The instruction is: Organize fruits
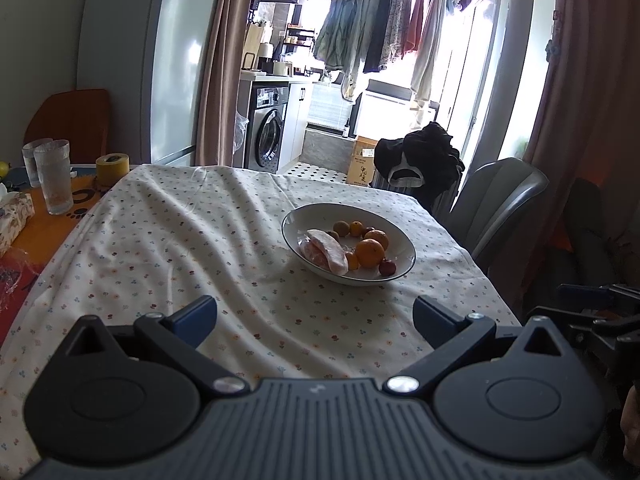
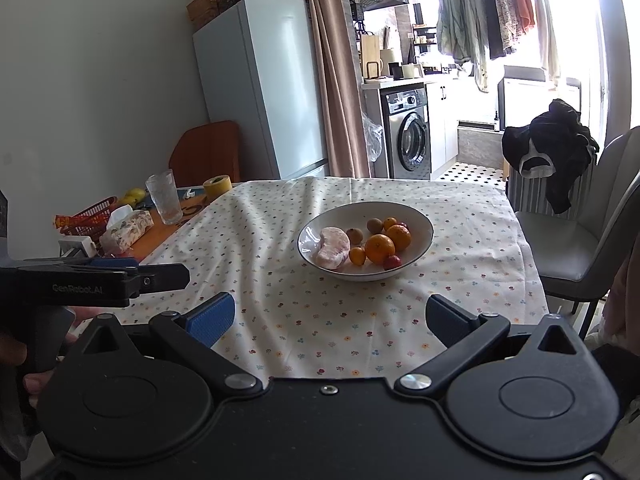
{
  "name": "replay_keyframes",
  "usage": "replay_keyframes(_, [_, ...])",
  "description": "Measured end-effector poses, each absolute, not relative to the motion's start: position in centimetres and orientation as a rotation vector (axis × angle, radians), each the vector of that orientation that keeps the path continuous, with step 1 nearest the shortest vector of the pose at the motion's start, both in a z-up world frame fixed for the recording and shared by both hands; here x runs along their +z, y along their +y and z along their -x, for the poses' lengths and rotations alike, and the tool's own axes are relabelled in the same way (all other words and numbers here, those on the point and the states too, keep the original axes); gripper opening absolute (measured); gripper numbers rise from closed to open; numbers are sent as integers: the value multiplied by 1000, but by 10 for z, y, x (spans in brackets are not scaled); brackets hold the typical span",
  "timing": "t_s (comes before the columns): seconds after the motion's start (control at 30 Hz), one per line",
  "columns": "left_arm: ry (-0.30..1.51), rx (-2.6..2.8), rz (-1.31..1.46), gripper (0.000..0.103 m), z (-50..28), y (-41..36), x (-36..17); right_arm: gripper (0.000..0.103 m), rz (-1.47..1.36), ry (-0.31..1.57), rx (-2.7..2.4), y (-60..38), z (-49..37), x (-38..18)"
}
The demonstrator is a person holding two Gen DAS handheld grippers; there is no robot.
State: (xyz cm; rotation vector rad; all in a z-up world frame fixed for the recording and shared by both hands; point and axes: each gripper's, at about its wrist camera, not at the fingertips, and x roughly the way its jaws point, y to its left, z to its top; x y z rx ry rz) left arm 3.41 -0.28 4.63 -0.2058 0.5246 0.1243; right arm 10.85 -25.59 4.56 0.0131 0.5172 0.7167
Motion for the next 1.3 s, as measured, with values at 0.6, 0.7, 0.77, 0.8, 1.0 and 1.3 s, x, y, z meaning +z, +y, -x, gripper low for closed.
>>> replay_keyframes(0.6, [526, 120, 200, 103, -35, -4, 46, 103, -16, 516, 713, -260, -110, 47])
replay_keyframes(0.7, [526, 120, 201, 103, -35, -4, 46, 103, -17, 516, 714, -260, -110, 47])
replay_keyframes(0.77, [526, 120, 200, 103, -35, -4, 46, 103, -16, 518, 712, -260, -109, 47])
replay_keyframes(0.8, [526, 120, 200, 103, -35, -4, 46, 103, -16, 519, 711, -259, -109, 47])
replay_keyframes(1.0, [525, 119, 201, 103, -35, -4, 46, 103, -16, 519, 712, -259, -110, 47])
replay_keyframes(1.3, [526, 120, 200, 103, -35, -4, 45, 103, -15, 521, 713, -258, -109, 45])
